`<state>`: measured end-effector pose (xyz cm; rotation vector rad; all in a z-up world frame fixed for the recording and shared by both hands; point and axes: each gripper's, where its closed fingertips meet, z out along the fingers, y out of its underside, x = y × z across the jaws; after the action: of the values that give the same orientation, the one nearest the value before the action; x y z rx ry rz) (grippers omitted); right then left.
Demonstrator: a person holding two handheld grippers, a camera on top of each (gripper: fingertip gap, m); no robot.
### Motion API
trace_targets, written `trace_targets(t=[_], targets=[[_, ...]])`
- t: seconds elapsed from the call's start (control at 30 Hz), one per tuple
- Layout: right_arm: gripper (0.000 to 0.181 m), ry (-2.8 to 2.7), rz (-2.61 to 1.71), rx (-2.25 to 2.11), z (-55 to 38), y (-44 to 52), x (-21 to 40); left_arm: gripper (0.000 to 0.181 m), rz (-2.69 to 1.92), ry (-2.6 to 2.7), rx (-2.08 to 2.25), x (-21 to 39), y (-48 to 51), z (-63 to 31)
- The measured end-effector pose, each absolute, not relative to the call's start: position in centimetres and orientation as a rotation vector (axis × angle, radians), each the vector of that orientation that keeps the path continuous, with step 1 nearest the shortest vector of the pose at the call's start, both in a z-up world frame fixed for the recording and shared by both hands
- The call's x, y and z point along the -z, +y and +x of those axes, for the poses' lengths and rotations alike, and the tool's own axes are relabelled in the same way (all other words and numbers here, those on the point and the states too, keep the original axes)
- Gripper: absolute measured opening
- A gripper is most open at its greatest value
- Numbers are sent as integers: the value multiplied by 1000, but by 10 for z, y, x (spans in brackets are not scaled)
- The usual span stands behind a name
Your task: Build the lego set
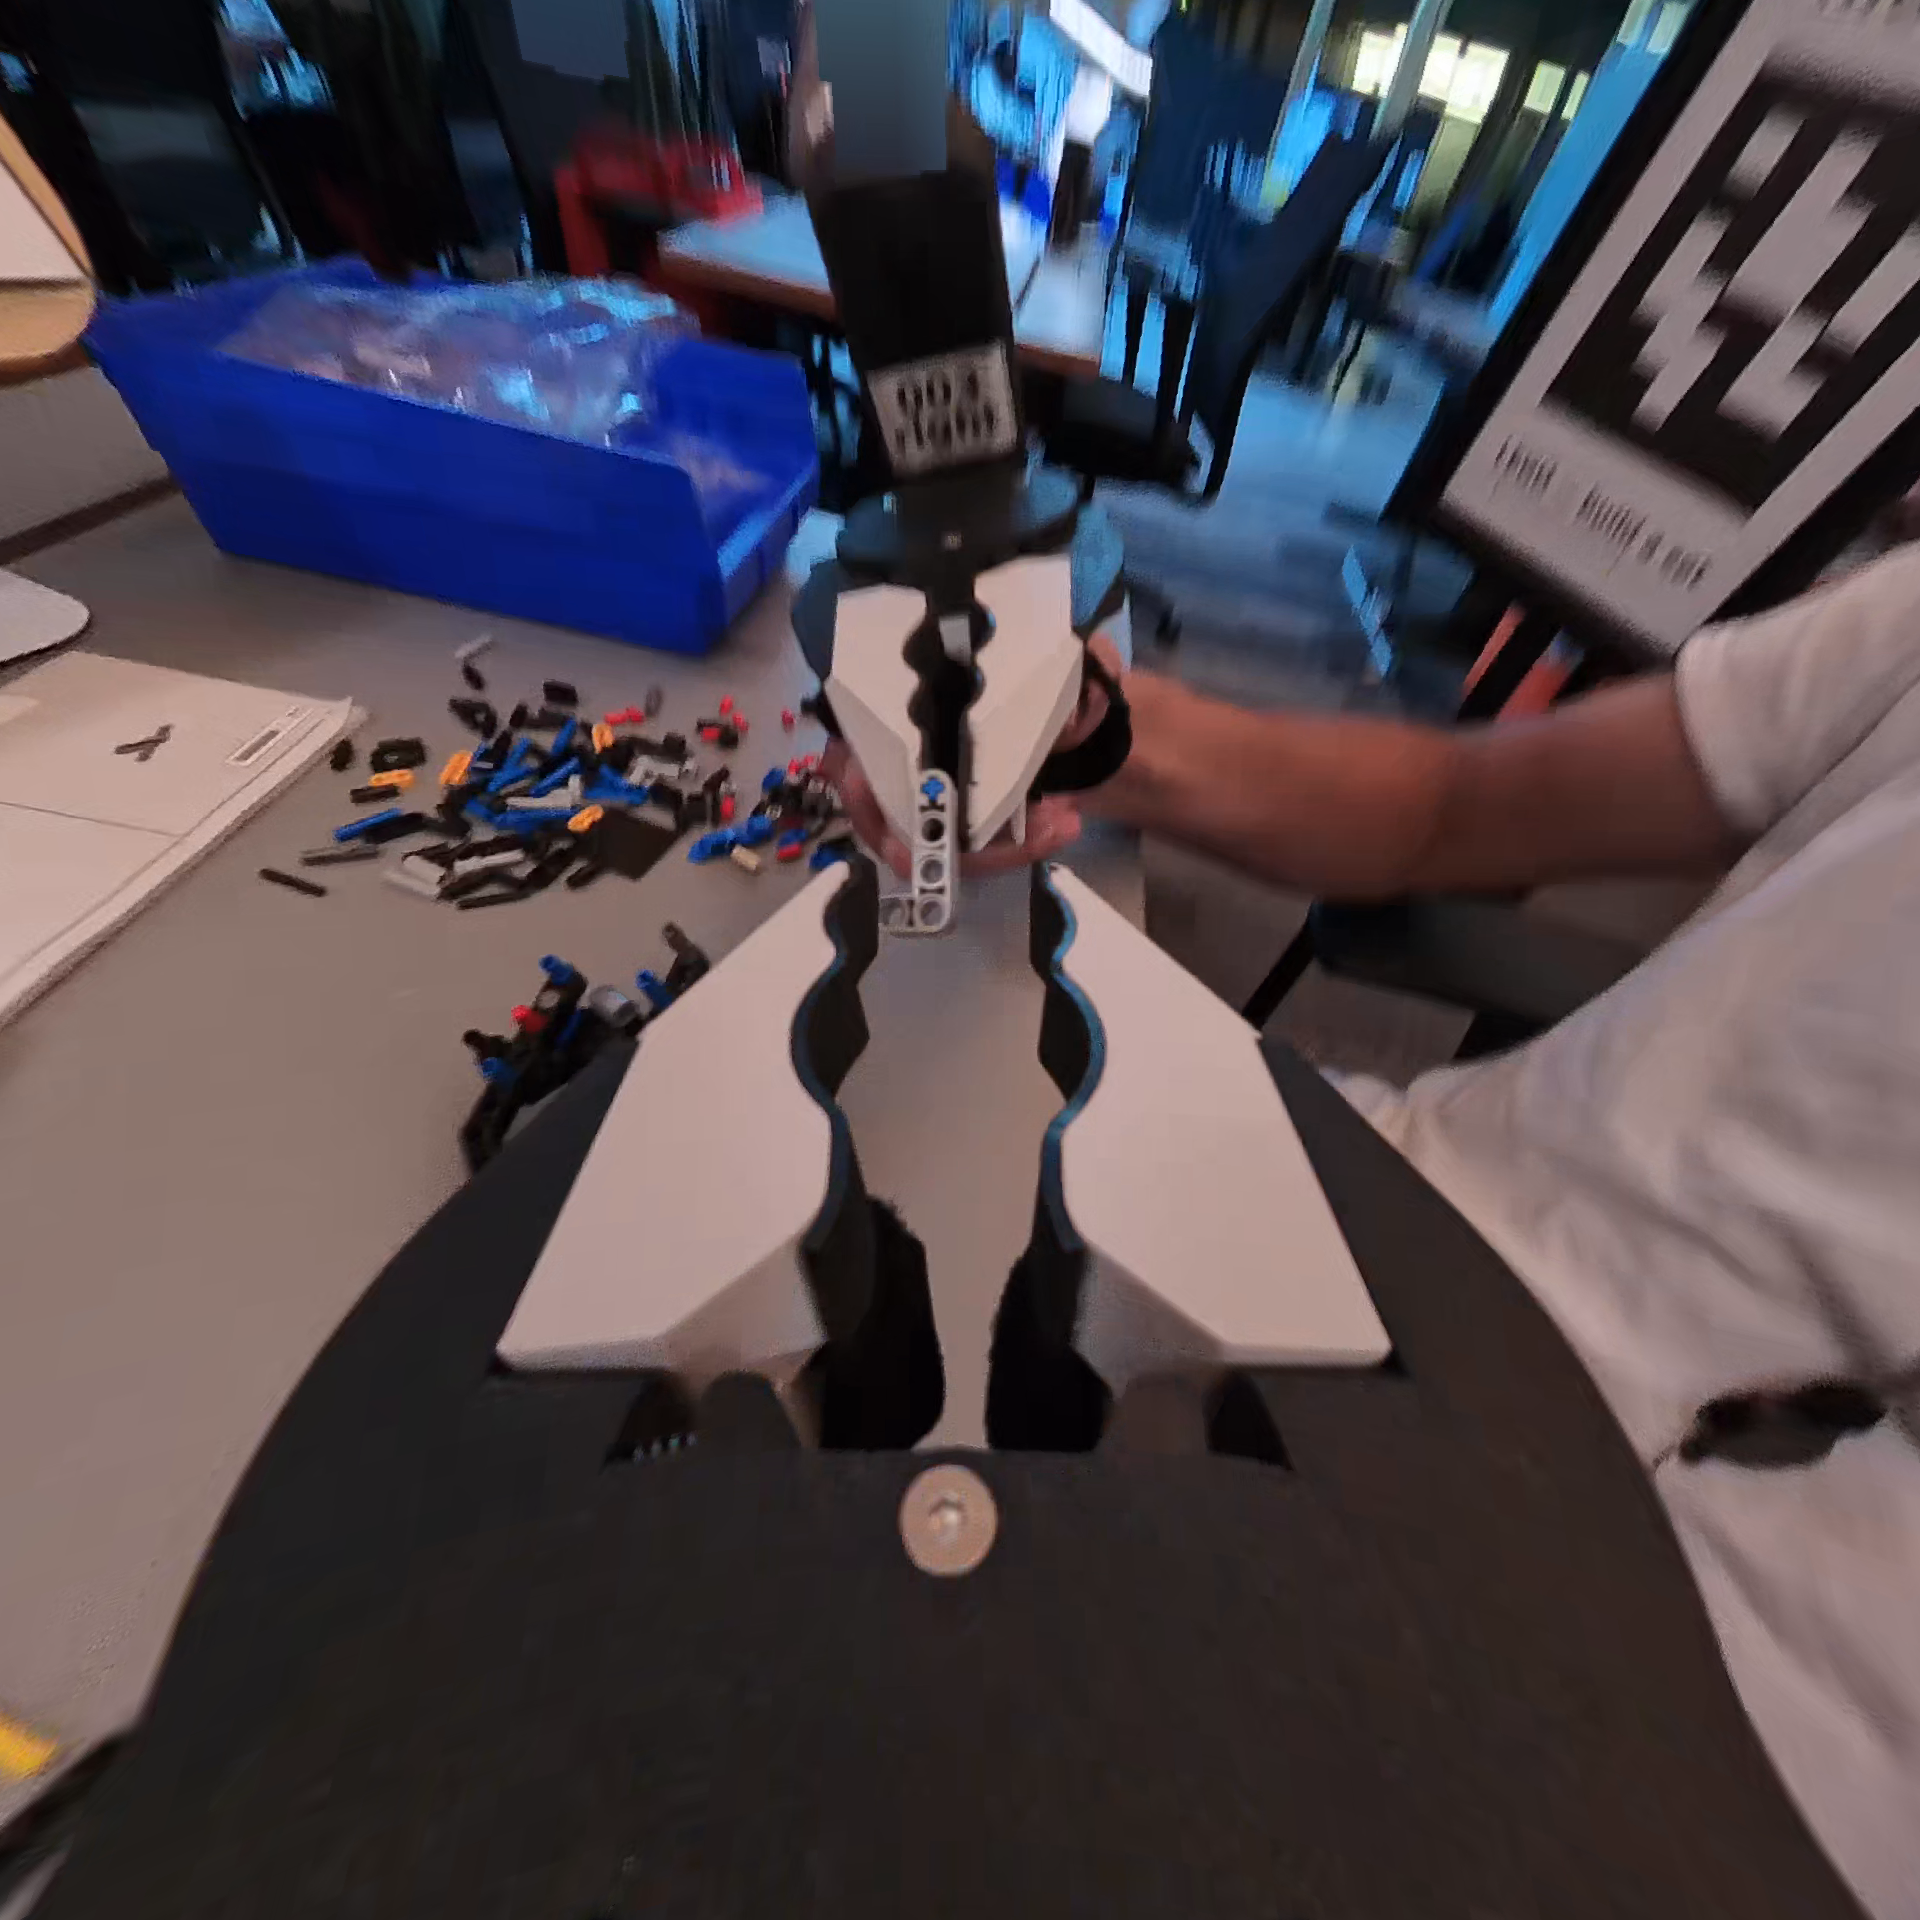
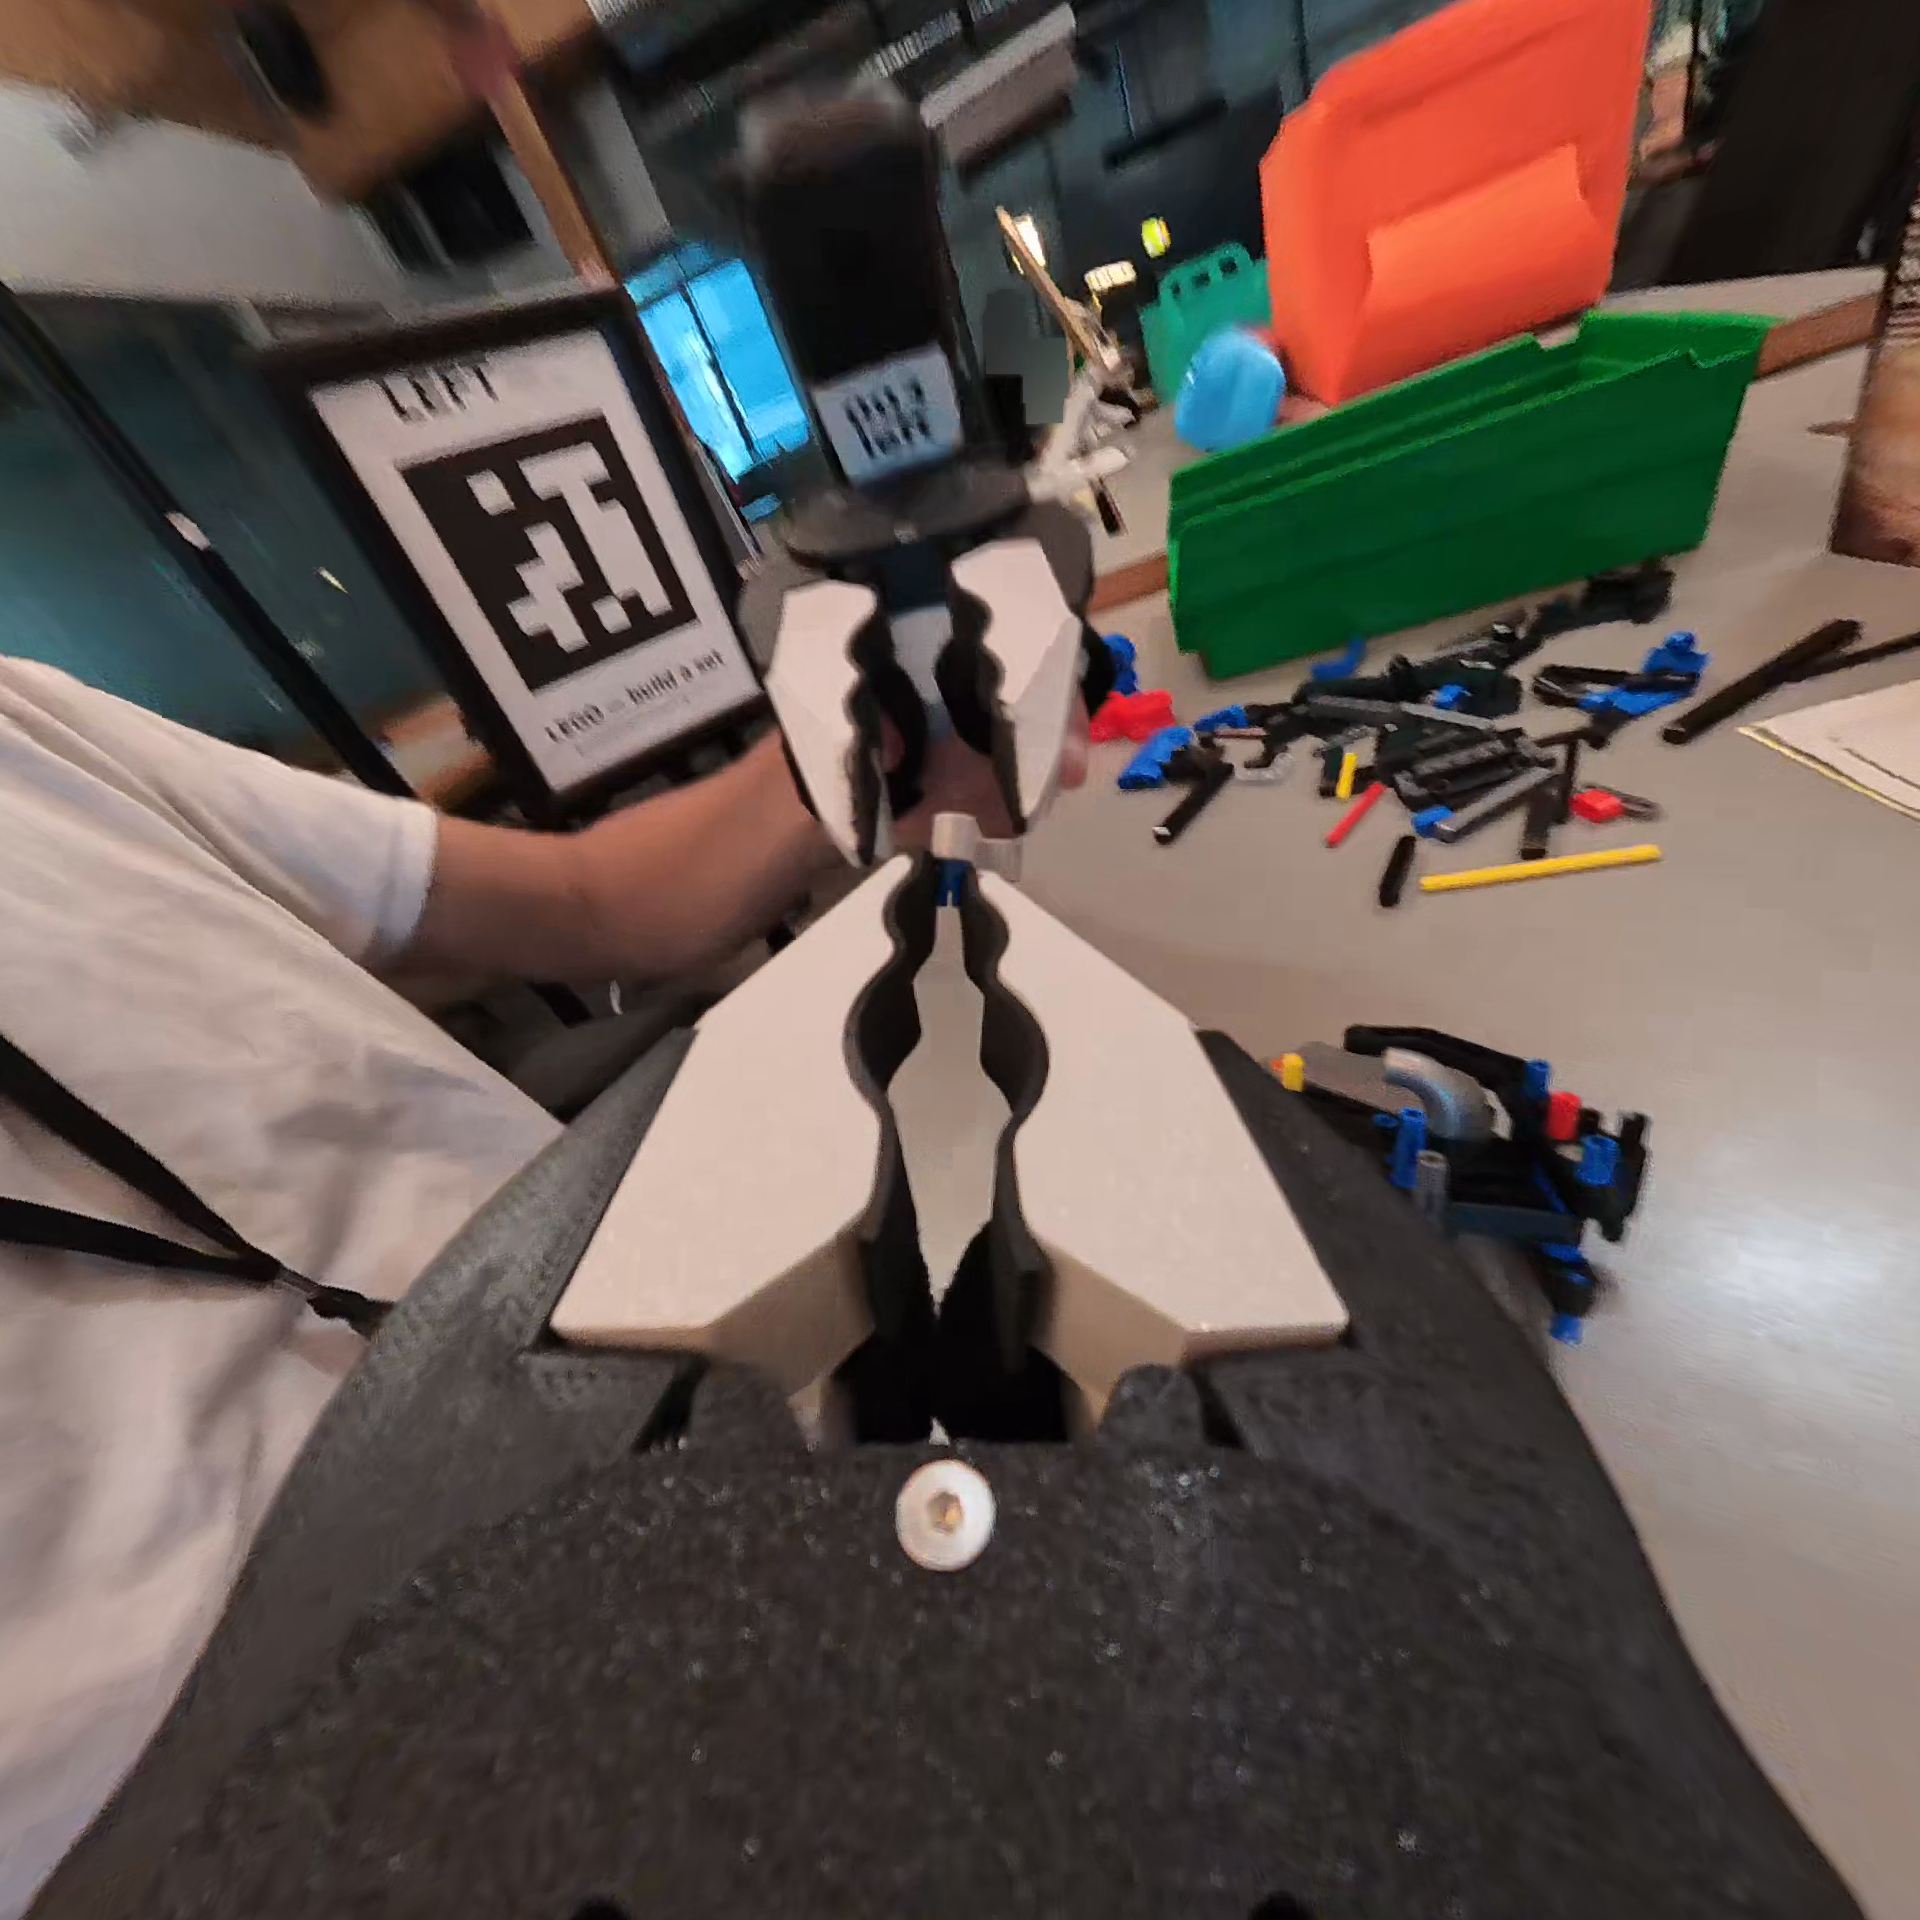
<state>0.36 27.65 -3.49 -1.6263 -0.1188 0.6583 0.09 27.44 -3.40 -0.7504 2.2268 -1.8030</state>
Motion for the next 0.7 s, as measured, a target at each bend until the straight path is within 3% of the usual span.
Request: trace_targets(t=[0.17,0.27,0.4,0.5,0.53,0.7], targets=[[4,-137,-1532,-719,-5,275,26,28,-870,2025,2120,35,273,5],[3,-132,-1555,-682,-6,279,32,5,-839,1925,2301,23,273,0],[3,-108,-1594,-716,-3,280,40,6,-876,1961,2222,34,274,1],[3,-116,-1592,-700,-5,282,40,28,-911,1977,2141,40,279,4],[3,-106,-1591,-718,-5,283,40,15,-892,2002,2136,42,278,2],[4,-93,-1595,-737,-5,285,42,14,-834,2028,2049,45,279,0]])
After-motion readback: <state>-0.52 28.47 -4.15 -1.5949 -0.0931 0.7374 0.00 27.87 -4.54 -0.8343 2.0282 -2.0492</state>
